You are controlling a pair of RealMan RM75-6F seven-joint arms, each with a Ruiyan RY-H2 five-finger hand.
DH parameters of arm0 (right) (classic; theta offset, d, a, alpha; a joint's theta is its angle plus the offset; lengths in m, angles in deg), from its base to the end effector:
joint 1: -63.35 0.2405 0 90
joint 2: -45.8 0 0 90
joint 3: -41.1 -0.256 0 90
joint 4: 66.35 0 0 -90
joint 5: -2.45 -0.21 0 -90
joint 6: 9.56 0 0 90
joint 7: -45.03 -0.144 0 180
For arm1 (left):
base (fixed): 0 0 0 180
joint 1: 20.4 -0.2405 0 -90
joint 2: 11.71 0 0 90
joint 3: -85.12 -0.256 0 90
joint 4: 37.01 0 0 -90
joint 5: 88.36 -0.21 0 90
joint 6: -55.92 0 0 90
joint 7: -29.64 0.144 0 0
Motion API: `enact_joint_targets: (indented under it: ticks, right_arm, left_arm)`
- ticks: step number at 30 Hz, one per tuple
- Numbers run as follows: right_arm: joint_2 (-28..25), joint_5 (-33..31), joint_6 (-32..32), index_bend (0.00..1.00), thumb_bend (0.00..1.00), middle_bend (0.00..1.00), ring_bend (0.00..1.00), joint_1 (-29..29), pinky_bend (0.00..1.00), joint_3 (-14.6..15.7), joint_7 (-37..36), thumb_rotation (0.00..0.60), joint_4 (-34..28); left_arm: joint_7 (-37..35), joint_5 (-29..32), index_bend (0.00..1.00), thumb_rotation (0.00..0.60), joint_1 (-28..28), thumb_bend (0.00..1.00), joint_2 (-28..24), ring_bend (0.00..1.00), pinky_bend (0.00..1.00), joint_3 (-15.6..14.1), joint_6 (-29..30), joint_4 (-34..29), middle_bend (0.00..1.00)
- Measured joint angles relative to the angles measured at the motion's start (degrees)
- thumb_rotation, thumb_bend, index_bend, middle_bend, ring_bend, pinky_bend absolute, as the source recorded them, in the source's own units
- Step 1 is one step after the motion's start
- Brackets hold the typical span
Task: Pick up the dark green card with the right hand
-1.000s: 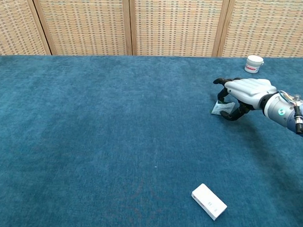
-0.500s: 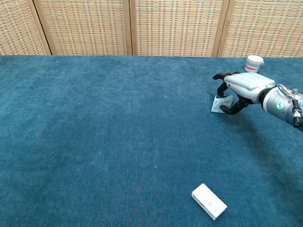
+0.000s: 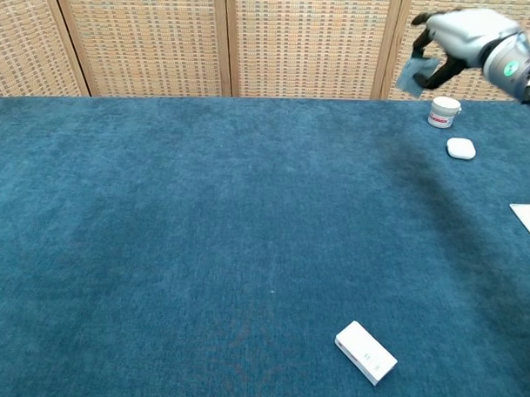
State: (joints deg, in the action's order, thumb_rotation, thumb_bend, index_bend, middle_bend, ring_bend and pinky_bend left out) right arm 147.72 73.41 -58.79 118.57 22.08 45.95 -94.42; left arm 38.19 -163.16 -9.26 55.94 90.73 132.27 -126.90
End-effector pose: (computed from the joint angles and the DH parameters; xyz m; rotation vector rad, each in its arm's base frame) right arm -0.1835 -0.4989 0.0583 1.5187 -0.6107 0.8704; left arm -0.3211 0.2245 0.1397 -1.3822 -0.9150 -0.7454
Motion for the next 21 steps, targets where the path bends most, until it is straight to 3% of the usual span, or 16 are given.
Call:
enact_joint_targets:
  ticks: [2,4,6,10,12,17,21]
  right_arm:
    - [-1.4,0.2,-1.8,0.34,0.44,0.03,0.00,-1.0,0.00,0.0,-0.6,0.600,-2.5]
    - [-3.0,0.5,-3.6,0.08,0.30,0.00,0.00,-2.4,0.00,0.1,-1.1,0.600,-5.6]
    - [-4.6,0.6,-4.9,0.01,0.18,0.00,0.00,-3.8,0.00,0.3,-1.5,0.600,-8.8]
    - [-9.6,0.6,-7.8,0.00,0.03,0.00,0.00,-7.7,0.00,0.8,-1.5,0.600,-19.3]
    - [-12.1,0.4,-9.3,0.00,0.00,0.00,0.00,-9.9,0.00,1.1,-1.2,0.600,-25.1]
    - [-20.0,0.5,-16.3,0.00,0.00,0.00,0.00,-18.8,0.00,3.3,-1.1,0.600,-42.4]
    - [-26.5,2.3,-23.5,0.00,0.00,0.00,0.00,-27.9,0.00,7.2,-1.5,0.600,-52.8]
  left_arm:
    - [-0.2,-0.2,0.00,0.600,0.0,0.00,-0.1,0.00,0.00,-0.1,0.0,-0.1,0.00]
    - [-0.4,-0.4,0.00,0.600,-0.1,0.00,-0.2,0.00,0.00,-0.2,0.1,-0.2,0.00]
    - [-0.6,-0.5,0.00,0.600,-0.2,0.00,-0.3,0.00,0.00,-0.2,0.2,-0.3,0.00]
    - [-1.4,-1.2,0.00,0.600,-0.5,0.00,-0.9,0.00,0.00,-0.5,0.7,-0.8,0.00]
    - [-1.8,-1.4,0.00,0.600,-0.6,0.00,-1.2,0.00,0.00,-0.5,1.0,-1.0,0.00]
    - [-3.0,-2.2,0.00,0.600,-1.3,0.00,-2.0,0.00,0.00,-0.8,1.8,-1.6,0.00]
    - [-3.4,-3.6,0.00,0.600,-1.7,0.00,-2.4,0.00,0.00,-1.3,2.7,-2.0,0.00]
